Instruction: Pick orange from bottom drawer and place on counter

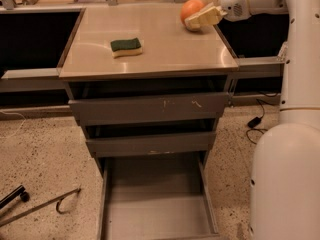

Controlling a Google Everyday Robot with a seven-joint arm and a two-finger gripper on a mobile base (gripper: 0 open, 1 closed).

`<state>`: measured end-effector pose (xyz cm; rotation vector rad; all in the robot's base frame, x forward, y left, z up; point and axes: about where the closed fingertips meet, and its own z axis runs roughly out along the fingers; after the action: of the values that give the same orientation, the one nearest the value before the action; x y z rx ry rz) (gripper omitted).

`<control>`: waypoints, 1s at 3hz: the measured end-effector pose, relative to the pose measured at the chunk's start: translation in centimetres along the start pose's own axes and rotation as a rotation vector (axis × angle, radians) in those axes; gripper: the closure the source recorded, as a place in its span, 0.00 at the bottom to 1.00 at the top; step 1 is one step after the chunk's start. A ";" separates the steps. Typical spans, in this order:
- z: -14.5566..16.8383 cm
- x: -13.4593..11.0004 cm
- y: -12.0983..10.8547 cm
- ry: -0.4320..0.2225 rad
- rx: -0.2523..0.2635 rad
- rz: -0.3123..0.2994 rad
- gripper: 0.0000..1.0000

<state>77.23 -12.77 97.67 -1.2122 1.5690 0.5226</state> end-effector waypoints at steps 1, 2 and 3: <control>1.2 1.2 -1.2 0.017 0.017 -0.001 1.00; 3.4 3.7 -2.0 0.045 0.018 0.037 1.00; 5.3 6.2 -2.1 0.077 0.004 0.088 1.00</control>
Offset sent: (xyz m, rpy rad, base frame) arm 0.0978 -0.0215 -0.0493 -0.0342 0.0904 -0.0683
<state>81.82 -12.02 90.70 -1.1764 1.6940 0.5350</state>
